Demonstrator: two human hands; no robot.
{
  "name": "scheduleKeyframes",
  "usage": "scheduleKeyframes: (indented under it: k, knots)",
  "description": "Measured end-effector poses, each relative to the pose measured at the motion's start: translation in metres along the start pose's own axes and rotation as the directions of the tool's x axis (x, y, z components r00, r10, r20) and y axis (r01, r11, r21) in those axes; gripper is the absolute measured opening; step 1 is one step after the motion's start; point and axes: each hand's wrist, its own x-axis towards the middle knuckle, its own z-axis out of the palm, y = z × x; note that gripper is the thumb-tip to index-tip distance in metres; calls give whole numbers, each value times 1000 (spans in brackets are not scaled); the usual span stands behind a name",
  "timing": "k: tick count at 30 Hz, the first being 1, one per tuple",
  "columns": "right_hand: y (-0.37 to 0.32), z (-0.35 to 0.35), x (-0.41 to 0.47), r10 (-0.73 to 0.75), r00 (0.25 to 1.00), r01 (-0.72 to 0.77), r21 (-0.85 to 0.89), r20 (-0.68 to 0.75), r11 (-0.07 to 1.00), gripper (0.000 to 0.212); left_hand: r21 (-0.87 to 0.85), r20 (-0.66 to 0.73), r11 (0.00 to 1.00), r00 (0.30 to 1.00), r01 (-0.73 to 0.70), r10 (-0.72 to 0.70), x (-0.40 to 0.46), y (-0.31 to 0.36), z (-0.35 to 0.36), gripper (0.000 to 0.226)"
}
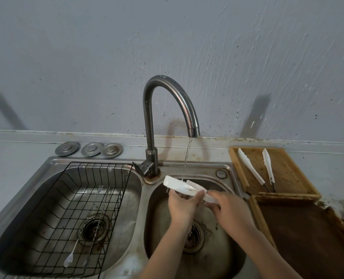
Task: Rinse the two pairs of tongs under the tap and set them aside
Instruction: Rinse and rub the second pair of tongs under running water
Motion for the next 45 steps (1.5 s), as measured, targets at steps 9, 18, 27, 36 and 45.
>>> scheduleKeyframes:
  k: [9, 18, 27, 36, 45]
  knots:
    - [-6, -1, 9, -28, 998, 29, 26, -51, 999, 36, -256, -34, 966, 999, -22, 14, 12, 10, -8, 28]
    - [-27, -5, 36, 33, 999, -31, 135, -12, 990, 36, -390, 157, 919, 980, -52, 122, 17, 27, -28, 5]
    - [-38, -5, 62, -36, 960, -70, 365, 277, 928, 12, -323, 99, 939, 982, -119, 158, 26, 33, -42, 28]
    - [-37, -11, 60, -54, 937, -137, 506, 344, 852, 12, -165, 84, 965, 972, -204, 219, 23, 30, -38, 28]
    - [-39, -7, 47, -4, 963, -160, 584, 270, 796, 11, -167, 112, 968, 972, -188, 208, 13, 32, -29, 25]
